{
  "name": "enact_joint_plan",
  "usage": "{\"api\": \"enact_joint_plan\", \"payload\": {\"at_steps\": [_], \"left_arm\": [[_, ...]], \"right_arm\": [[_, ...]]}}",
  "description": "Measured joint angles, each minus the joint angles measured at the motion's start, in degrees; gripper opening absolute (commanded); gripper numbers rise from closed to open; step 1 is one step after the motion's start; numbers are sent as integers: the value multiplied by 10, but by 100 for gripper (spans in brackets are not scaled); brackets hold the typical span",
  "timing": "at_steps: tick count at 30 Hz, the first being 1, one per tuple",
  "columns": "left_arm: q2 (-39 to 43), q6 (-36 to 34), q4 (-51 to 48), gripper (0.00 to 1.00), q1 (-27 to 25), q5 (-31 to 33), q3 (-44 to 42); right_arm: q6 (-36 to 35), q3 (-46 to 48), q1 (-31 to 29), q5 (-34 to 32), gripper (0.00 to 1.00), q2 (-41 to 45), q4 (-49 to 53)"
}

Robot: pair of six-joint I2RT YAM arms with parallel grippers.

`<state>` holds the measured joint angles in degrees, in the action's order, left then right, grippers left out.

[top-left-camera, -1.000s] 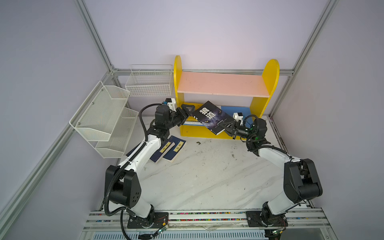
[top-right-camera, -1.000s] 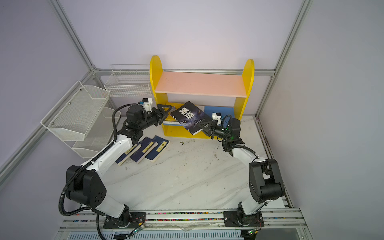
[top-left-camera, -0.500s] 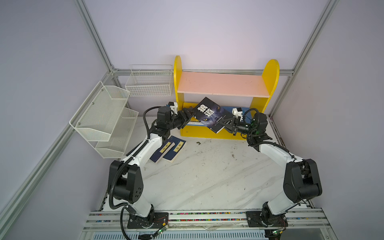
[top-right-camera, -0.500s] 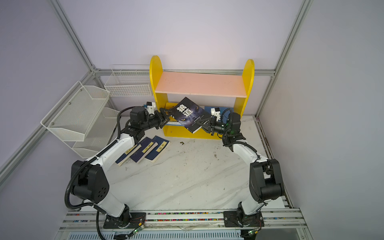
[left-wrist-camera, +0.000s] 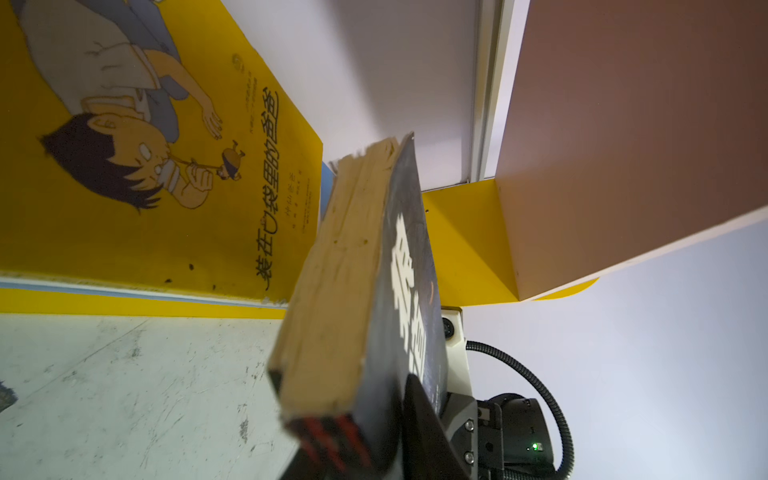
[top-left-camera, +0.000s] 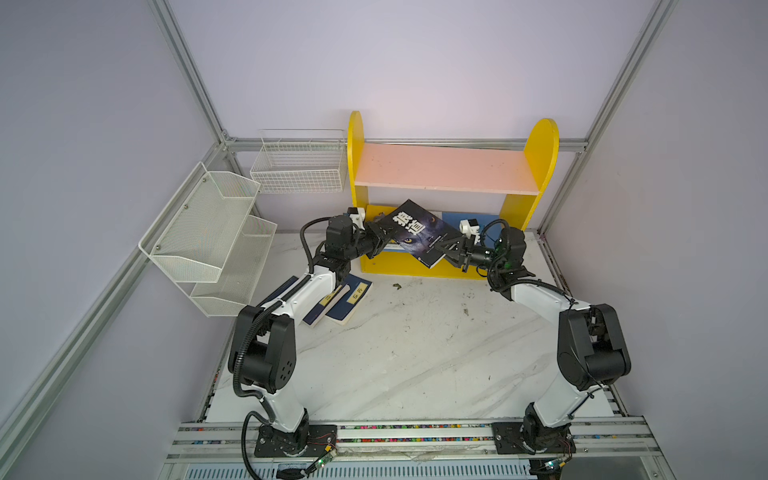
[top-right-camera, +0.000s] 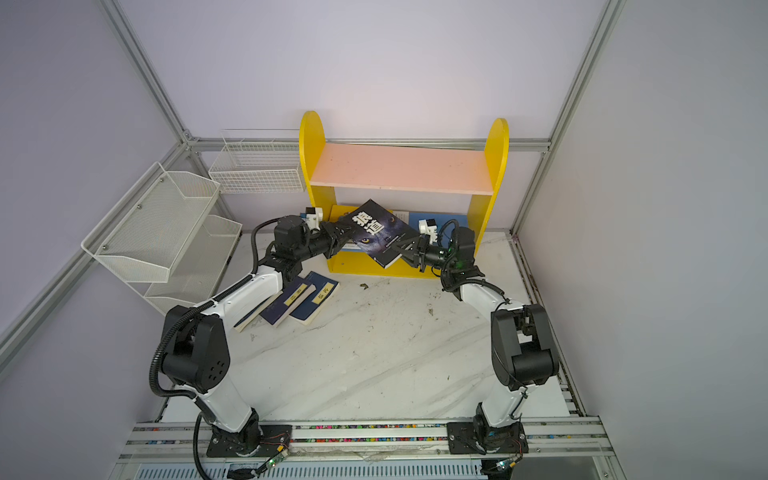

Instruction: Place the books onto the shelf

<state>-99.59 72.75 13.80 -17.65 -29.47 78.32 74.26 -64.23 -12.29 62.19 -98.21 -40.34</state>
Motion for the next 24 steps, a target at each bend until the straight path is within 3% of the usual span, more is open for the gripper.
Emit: {"api": "enact_joint_plan", "payload": {"at_steps": [4,8,14,24], "left_arm": [[0,13,25,5,-3,18,0],[0,26,43,1,-7,53,0],[-1,46,98,0,-8,130,0],[-37,46,135,0,-15,180,0]], "right_arm": [[20,10,-4,-29,32,-9,-42],[39,29,-12,-66,58,-12,-88],[74,80,-42,-148,63,-12,-149],[119,96,-107,-226,68,-30,-236]]}}
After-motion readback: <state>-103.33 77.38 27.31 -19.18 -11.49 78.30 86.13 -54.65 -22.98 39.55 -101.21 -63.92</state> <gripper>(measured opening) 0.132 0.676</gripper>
